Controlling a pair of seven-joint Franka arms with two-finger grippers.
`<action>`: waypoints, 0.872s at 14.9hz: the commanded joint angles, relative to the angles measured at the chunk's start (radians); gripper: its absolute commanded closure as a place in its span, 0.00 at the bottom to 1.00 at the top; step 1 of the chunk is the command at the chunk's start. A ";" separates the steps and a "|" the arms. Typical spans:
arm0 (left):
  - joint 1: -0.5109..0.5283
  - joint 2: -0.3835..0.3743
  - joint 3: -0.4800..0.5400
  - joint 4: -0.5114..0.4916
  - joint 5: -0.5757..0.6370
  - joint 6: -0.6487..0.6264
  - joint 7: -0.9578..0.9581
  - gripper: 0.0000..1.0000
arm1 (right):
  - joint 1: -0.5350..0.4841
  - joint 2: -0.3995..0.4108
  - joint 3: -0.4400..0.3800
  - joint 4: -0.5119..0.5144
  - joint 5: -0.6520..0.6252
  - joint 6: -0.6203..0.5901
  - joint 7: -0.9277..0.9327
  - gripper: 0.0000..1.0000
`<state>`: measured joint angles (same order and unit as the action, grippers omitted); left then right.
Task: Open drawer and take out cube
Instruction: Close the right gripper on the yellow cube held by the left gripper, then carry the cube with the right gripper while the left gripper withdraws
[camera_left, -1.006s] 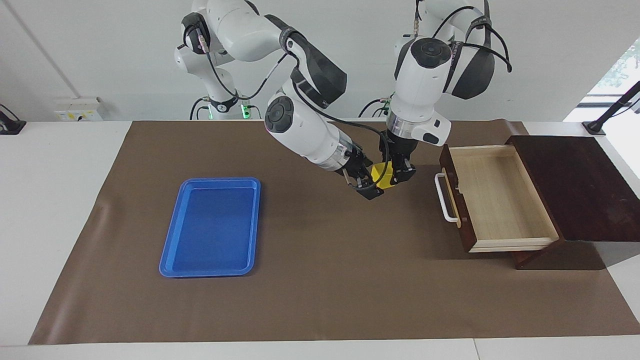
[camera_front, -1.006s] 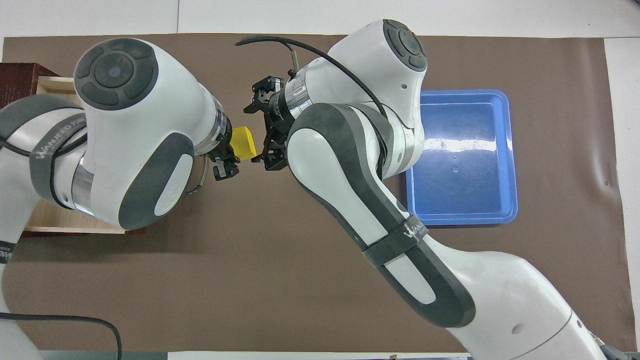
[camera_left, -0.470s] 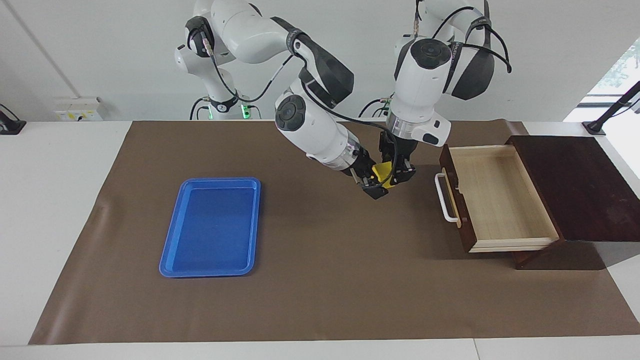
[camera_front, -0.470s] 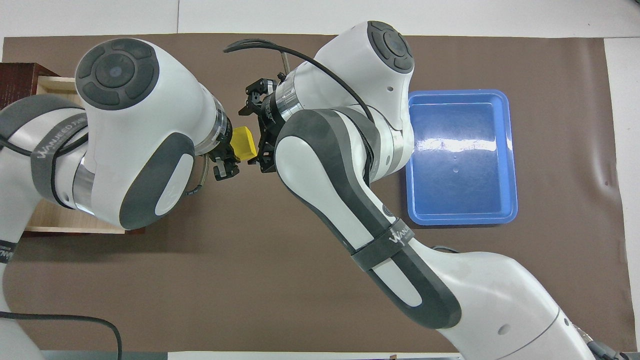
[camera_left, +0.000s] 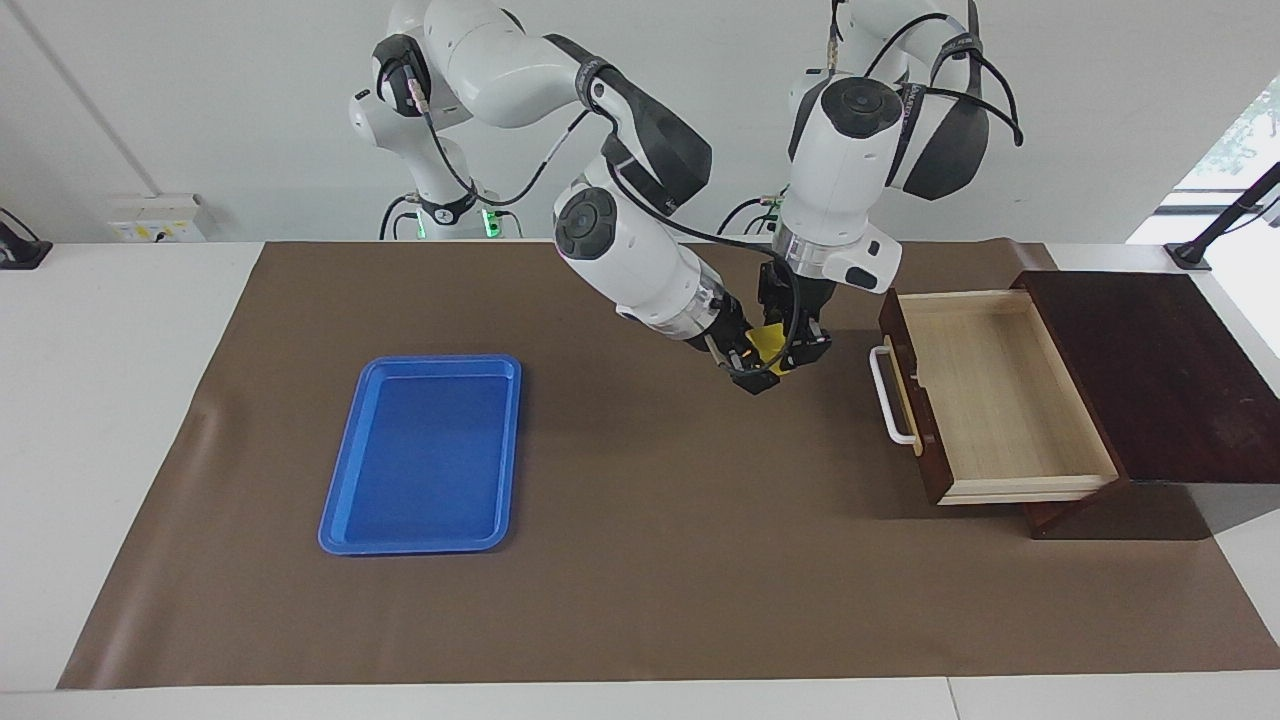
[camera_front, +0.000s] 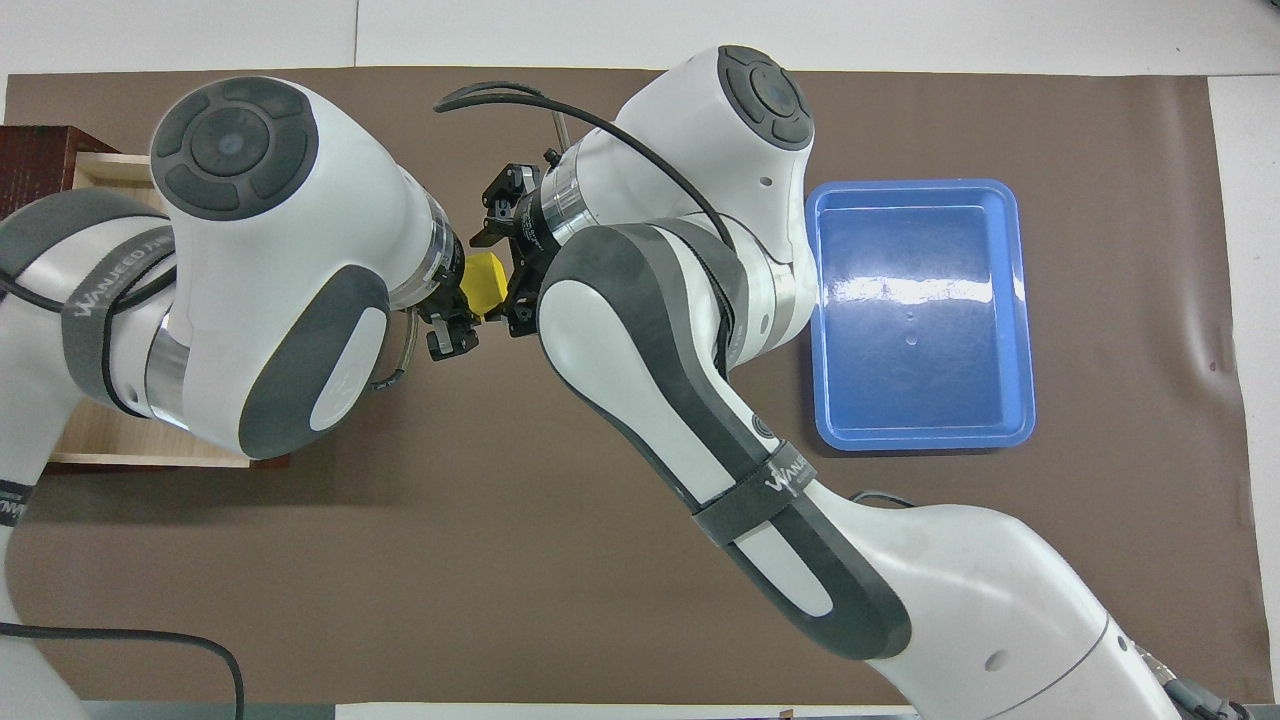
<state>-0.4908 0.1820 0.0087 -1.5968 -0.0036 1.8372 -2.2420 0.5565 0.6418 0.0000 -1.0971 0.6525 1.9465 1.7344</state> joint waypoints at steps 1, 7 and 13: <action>-0.002 -0.007 0.004 -0.012 -0.019 0.010 -0.007 1.00 | 0.000 0.021 -0.002 0.039 -0.031 -0.023 0.028 0.85; 0.001 -0.007 0.004 -0.011 -0.019 0.010 -0.002 0.79 | 0.026 0.018 0.005 0.040 -0.109 -0.012 -0.003 1.00; 0.035 -0.016 0.010 -0.031 -0.018 -0.003 0.038 0.00 | 0.019 0.013 0.005 0.039 -0.108 -0.018 -0.002 1.00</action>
<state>-0.4864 0.1842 0.0162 -1.6035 -0.0061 1.8426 -2.2372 0.5795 0.6420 0.0030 -1.0834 0.5615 1.9349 1.7450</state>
